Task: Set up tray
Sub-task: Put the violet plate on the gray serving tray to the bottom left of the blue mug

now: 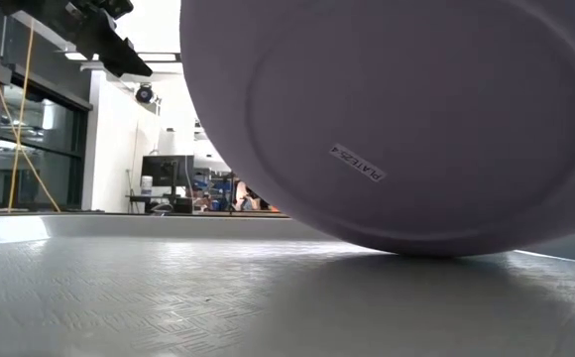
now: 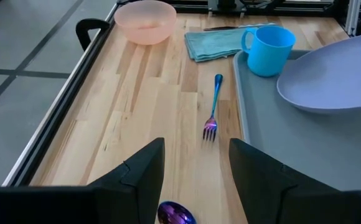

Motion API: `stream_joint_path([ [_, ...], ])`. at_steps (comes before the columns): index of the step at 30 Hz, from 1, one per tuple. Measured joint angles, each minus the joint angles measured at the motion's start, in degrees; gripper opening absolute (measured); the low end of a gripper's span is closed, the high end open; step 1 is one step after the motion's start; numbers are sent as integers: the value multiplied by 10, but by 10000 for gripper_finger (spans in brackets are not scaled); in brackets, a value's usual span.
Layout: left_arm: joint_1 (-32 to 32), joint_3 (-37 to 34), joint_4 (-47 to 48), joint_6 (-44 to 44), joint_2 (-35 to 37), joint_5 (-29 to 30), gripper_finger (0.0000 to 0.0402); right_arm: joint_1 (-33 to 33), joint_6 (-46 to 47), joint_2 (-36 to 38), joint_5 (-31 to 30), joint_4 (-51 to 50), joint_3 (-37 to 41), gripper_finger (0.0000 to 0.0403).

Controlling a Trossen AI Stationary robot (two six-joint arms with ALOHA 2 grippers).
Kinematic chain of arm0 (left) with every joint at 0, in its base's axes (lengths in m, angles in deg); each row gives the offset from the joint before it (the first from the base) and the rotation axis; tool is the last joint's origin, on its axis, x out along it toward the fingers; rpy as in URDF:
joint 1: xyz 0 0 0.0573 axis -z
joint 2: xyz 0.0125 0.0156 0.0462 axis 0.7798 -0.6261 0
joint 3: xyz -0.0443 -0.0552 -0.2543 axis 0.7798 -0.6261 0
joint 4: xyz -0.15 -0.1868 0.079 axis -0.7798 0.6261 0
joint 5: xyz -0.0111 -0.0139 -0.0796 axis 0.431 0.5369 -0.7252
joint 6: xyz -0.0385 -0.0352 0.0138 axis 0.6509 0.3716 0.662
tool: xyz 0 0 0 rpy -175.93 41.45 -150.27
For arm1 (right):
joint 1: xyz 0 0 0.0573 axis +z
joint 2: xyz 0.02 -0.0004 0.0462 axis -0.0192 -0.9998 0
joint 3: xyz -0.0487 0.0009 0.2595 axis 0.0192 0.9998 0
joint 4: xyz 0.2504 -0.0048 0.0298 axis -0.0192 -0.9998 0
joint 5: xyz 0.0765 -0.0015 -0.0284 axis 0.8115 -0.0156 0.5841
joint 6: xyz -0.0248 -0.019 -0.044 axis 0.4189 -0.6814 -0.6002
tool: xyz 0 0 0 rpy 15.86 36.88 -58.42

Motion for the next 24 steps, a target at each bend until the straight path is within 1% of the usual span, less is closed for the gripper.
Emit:
stream_joint_path([
  [7, 0, 0, 1, 0, 0, 0, 211, 0, 1, 0, -3, 0, 0, 72],
  [13, 0, 0, 1, -5, 0, -1, 211, -3, 2, 0, -20, -1, 0, 84],
  [16, 0, 0, 6, -10, 0, -1, 211, -8, 1, 0, -38, -4, 0, 71],
  [20, 0, 0, 11, -13, 0, -1, 211, -21, -1, 0, -85, -38, 0, 15],
  [22, 0, 0, 11, -15, 0, 0, 211, -30, 3, 0, -108, -69, 0, 8],
  [24, 0, 0, 11, -15, 0, 0, 211, -39, 22, 0, -115, -108, 0, 5],
])
